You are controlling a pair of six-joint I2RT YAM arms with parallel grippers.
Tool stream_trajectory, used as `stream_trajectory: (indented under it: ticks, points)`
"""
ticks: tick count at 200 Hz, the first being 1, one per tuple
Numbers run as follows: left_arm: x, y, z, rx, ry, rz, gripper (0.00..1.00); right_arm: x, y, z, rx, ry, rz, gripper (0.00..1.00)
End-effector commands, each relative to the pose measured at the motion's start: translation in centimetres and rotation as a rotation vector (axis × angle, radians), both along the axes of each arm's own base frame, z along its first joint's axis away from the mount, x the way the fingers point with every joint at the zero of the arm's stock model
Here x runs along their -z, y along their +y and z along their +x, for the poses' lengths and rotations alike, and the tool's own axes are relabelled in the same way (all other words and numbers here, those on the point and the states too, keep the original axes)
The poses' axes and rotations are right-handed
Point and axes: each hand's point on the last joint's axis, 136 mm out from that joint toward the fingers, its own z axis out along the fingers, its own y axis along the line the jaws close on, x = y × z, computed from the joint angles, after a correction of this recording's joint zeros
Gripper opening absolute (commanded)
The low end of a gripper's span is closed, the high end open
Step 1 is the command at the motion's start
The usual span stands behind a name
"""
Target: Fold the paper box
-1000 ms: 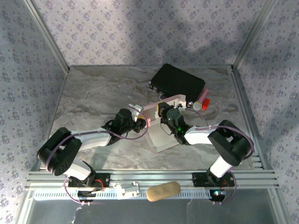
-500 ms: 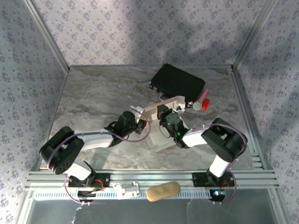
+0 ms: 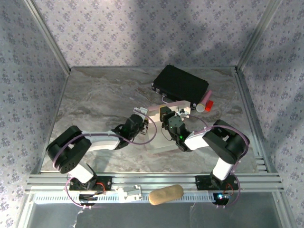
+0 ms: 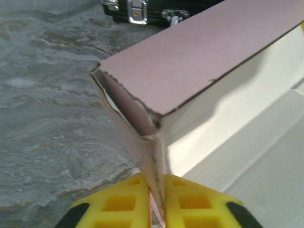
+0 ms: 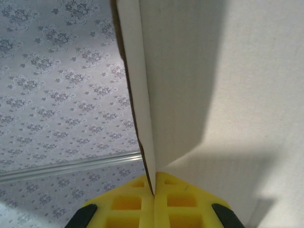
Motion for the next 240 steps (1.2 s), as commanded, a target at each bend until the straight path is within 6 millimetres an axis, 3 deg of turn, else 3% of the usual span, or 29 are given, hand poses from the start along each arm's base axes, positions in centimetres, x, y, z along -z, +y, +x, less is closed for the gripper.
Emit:
stream_trajectory:
  ticks: [1,8,63,163,177,216,240]
  points:
    - [-0.1,-0.4,0.7,-0.061,-0.019,0.028,0.04,3.1,1.5,-1.7,-0.076,0.081,-0.061,0.0]
    - [0.0,-0.5,0.8,-0.077,-0.022,0.035,0.0,3.2,1.6,-1.8,-0.078,0.083,-0.063,0.0]
    - [1.0,-1.0,1.3,-0.12,-0.006,0.057,0.0,3.5,1.6,-1.9,-0.081,0.088,-0.064,0.0]
    - [2.8,0.3,2.3,-0.168,0.02,0.087,0.24,3.5,1.3,-1.9,-0.079,0.09,-0.061,0.0]
    - [3.0,0.5,2.5,-0.167,0.026,0.077,0.21,3.3,1.4,-1.8,-0.079,0.087,-0.057,0.0]
    - [2.7,0.5,2.7,-0.163,0.019,0.067,0.0,3.5,1.5,-1.7,-0.08,0.092,-0.063,0.0]
    - [2.4,1.2,2.9,-0.235,0.02,0.081,0.0,3.8,1.7,-1.7,-0.084,0.099,-0.063,0.0]
